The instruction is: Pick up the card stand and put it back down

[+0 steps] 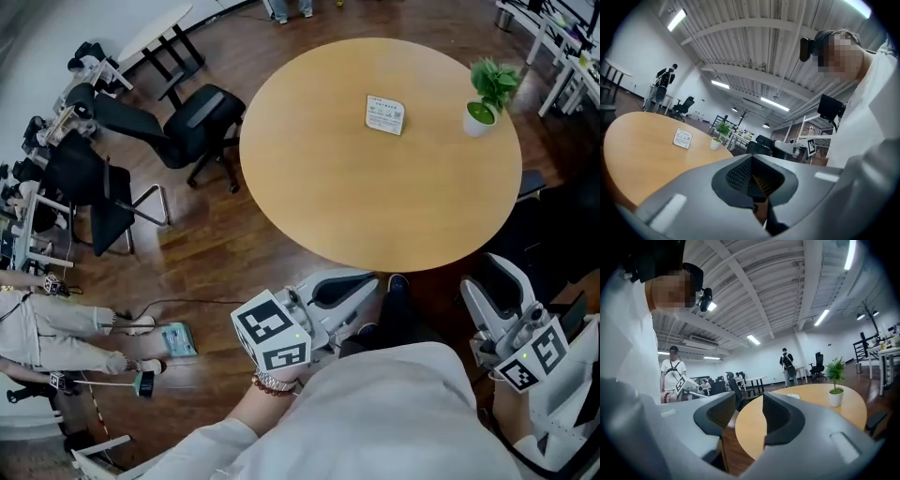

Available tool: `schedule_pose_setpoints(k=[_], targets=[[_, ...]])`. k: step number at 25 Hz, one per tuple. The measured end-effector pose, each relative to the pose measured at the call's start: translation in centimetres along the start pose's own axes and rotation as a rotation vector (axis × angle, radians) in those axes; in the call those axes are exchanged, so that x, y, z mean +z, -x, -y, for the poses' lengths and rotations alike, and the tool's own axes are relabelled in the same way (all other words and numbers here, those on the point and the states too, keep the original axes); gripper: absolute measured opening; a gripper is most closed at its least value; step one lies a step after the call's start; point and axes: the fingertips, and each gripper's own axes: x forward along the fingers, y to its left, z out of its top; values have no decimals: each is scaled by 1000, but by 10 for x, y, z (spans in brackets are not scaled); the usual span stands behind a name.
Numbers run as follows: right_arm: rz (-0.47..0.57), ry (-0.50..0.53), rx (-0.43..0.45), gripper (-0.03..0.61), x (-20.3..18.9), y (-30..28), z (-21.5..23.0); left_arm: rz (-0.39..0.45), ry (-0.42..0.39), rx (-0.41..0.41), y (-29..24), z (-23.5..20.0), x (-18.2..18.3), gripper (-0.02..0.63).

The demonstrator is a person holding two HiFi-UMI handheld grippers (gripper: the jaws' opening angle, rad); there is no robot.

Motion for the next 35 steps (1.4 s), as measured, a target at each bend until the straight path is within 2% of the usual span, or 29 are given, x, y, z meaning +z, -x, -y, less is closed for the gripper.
schedule_pose_setpoints(k=[6, 11, 15, 20, 24, 28, 30, 35], targets=[[5, 16, -49, 175, -1, 28, -10, 29, -9, -9, 0, 16, 5, -12], [-6, 15, 23, 176, -3, 21, -16, 15, -9, 32, 0, 17, 3, -12], [-26, 37, 79, 176, -8, 23, -8, 39, -33, 84, -10, 20, 10, -12], [-26, 39, 53, 176, -5, 41, 17, 46, -54, 108, -26, 34, 16, -12], [19, -38, 25, 173, 1, 47, 31, 33, -61, 108, -33, 43, 9, -12], [56, -43, 86, 172, 11, 36, 11, 53, 24, 97, -38, 45, 4, -12], [52, -50, 111, 172, 6, 37, 3, 52, 35, 94, -41, 50, 1, -12], [94, -189, 72, 170, 7, 57, 15, 30, 27, 83, -50, 61, -6, -12]])
